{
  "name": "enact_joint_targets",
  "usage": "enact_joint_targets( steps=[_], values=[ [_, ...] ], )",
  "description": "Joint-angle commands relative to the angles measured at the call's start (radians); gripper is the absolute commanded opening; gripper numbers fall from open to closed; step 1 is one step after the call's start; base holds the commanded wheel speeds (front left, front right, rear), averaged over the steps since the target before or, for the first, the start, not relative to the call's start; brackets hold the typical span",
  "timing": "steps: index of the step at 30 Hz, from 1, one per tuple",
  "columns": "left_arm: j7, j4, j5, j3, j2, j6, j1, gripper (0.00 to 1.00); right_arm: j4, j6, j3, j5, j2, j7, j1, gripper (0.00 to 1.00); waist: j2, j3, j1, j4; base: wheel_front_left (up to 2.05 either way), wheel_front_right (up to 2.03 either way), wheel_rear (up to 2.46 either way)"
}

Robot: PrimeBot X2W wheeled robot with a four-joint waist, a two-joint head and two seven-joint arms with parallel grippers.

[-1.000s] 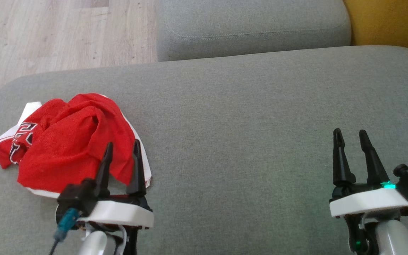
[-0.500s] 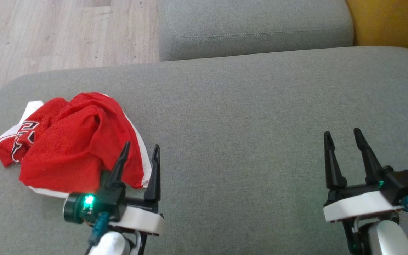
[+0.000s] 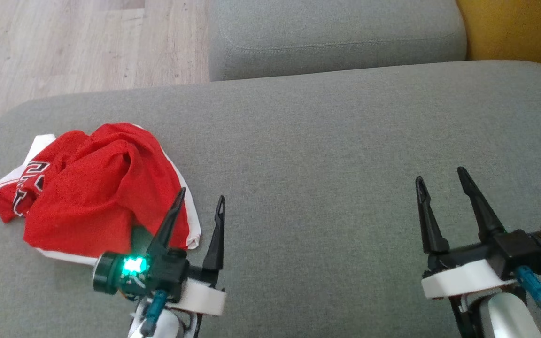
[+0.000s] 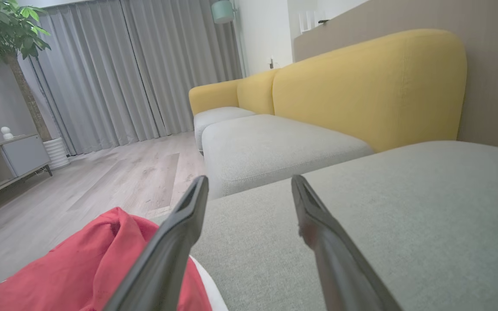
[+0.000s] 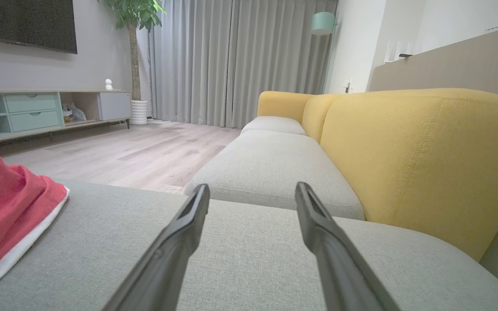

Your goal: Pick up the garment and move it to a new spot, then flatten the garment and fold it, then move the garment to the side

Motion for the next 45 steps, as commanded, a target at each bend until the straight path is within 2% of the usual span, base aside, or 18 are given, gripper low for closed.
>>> enact_joint_targets(
  steps=[1,4,10,18,23,33,45],
  values=[
    [-0.016,-0.047,0.001,0.035,0.001,0.012,-0.05,1.0,-0.044,-0.001,0.022,-0.002,-0.009,-0.017,-0.022,1.0,0.0,0.001,0.0,0.001,0.0,0.0,0.0],
    [-0.025,-0.083,-0.052,0.075,-0.024,-0.005,-0.031,1.0,-0.044,-0.001,0.007,0.05,-0.01,-0.026,-0.013,1.0,0.0,0.004,0.0,0.002,0.0,0.0,0.0],
    [-0.042,-0.105,-0.077,0.153,-0.061,-0.055,0.008,1.0,-0.006,-0.001,-0.005,0.129,-0.01,-0.044,0.01,1.0,0.0,0.008,0.0,0.004,0.0,0.0,0.0],
    [-0.048,-0.034,-0.09,0.233,-0.099,-0.127,0.052,1.0,0.064,-0.001,0.0,0.233,-0.01,-0.049,0.017,1.0,0.0,0.006,0.0,-0.007,0.0,0.0,0.0],
    [-0.048,-0.003,-0.074,0.257,-0.115,-0.156,0.052,1.0,0.078,-0.001,0.003,0.235,-0.01,-0.049,0.01,1.0,0.0,0.004,0.0,-0.009,0.0,0.0,0.0],
    [-0.048,0.006,-0.045,0.287,-0.136,-0.19,0.047,1.0,0.071,-0.001,0.008,0.225,-0.01,-0.049,0.002,1.0,0.0,-0.001,0.0,0.021,0.0,0.0,0.0],
    [-0.048,0.005,-0.011,0.306,-0.144,-0.196,0.061,1.0,0.068,-0.001,0.044,0.222,-0.01,-0.049,0.011,1.0,0.0,-0.018,0.0,0.137,0.0,0.0,0.0]
  ],
)
